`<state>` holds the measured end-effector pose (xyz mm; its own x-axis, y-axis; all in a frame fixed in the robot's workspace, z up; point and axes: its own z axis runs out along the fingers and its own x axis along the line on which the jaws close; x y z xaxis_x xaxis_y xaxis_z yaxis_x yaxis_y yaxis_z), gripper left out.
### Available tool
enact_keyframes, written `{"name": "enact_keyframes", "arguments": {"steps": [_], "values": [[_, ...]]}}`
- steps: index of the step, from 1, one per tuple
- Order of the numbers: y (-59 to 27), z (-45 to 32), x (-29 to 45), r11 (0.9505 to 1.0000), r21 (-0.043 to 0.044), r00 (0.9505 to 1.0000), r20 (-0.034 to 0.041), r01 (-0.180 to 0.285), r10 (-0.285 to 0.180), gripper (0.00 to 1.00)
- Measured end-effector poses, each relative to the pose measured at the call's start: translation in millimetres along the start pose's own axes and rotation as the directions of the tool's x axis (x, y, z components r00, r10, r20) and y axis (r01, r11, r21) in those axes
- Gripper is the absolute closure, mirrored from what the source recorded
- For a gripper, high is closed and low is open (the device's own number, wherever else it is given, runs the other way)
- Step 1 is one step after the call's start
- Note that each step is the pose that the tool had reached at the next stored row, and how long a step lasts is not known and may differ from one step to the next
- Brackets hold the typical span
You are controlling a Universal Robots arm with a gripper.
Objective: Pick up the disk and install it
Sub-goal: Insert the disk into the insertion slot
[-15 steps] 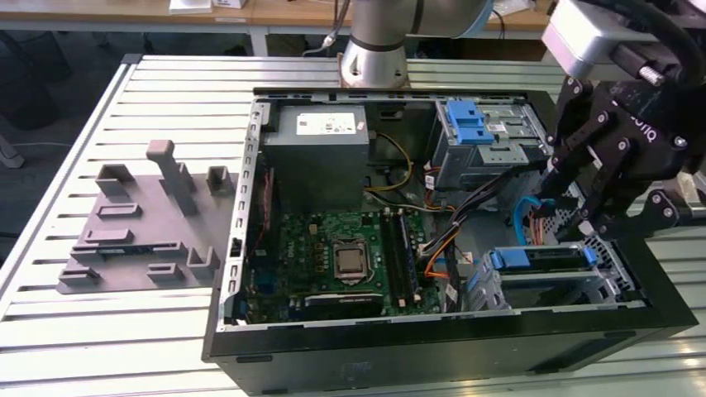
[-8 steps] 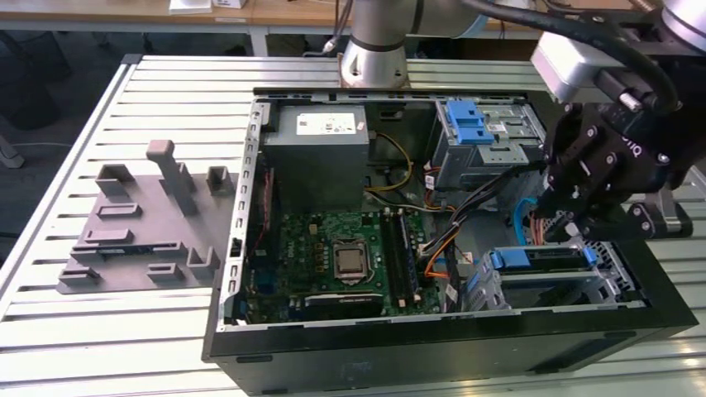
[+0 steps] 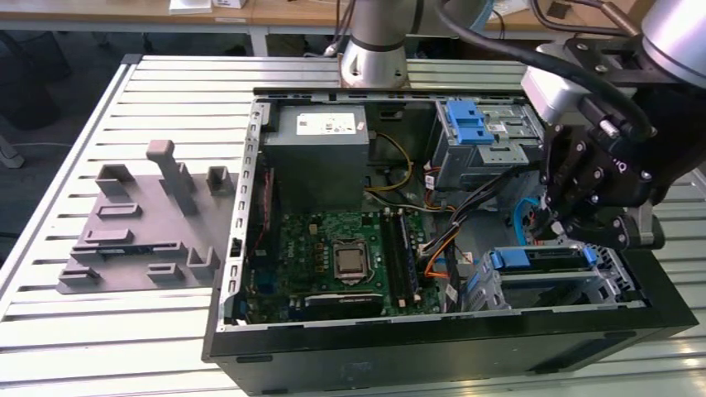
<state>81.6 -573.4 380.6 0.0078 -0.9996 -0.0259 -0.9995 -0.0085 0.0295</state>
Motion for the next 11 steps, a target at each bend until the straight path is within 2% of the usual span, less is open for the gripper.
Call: {"name": "enact_keyframes", "arguments": {"steps": [3, 11], "values": [[-0.1, 3.6, 0.1, 1.0000, 0.0000, 1.0000, 0.0000, 0.000, 0.000, 0.89], [-0.2, 7.2, 0.2, 1.0000, 0.0000, 1.0000, 0.0000, 0.000, 0.000, 0.89]]}}
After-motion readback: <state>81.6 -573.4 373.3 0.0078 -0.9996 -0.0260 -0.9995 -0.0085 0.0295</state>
